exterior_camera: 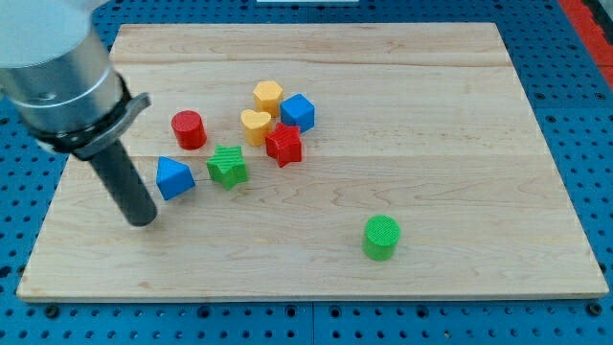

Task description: Place green circle parallel to the red star

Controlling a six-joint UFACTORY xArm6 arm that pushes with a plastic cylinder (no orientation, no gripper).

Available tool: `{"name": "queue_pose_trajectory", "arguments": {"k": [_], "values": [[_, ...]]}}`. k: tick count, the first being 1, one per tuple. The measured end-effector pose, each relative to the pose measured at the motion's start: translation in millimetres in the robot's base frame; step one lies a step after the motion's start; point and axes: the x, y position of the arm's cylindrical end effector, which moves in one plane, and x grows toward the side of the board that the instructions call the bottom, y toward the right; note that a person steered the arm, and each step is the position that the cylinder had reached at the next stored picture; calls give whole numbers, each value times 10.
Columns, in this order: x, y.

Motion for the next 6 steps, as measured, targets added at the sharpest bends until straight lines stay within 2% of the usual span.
{"name": "queue_pose_trajectory", "arguments": {"k": [2, 3, 4, 5, 6], "values": [[-551, 72], [-677, 72], [-467, 34], [-89, 255], [31, 1165]]}}
